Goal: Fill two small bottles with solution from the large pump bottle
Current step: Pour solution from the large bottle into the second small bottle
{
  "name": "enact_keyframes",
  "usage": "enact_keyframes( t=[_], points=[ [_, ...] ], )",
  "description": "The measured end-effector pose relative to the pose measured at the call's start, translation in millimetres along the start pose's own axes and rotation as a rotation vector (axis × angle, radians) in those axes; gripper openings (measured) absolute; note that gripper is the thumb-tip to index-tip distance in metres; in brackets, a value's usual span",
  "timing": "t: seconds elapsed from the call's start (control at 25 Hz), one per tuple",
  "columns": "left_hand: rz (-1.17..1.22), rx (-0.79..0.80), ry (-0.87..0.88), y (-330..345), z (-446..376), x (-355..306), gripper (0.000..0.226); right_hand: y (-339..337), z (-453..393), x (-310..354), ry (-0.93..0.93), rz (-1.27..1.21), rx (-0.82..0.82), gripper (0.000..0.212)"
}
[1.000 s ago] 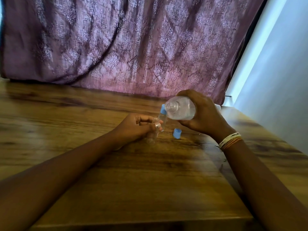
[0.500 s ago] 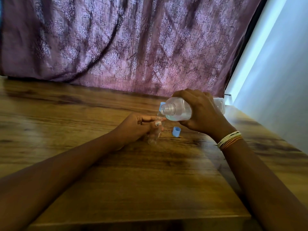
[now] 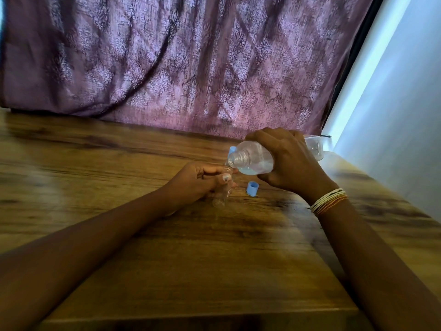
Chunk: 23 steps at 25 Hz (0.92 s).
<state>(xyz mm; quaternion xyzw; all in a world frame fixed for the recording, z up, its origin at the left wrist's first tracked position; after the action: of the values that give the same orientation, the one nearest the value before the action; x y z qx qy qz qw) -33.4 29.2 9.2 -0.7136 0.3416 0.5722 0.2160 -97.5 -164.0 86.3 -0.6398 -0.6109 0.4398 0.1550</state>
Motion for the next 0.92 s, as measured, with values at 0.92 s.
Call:
enact_keyframes(
  t=[0.92],
  points=[
    [0.005, -0.032, -0.010, -1.7, 0.0, 1.7, 0.040, -4.3, -0.4, 1.0, -0.013, 0.063, -0.033, 0.056]
  ],
)
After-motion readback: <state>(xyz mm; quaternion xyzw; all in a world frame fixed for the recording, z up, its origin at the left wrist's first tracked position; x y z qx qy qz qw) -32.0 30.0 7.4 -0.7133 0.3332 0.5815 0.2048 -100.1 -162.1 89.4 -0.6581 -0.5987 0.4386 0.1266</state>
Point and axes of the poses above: each hand's wrist, its own z-axis away from the middle knuckle, its own y-axis out of the palm, x = y × z, the point moved 2 cm from there along -z, towards the middle knuckle, and after that the axes turned 12 degrees about z, right-handed, at the moved point
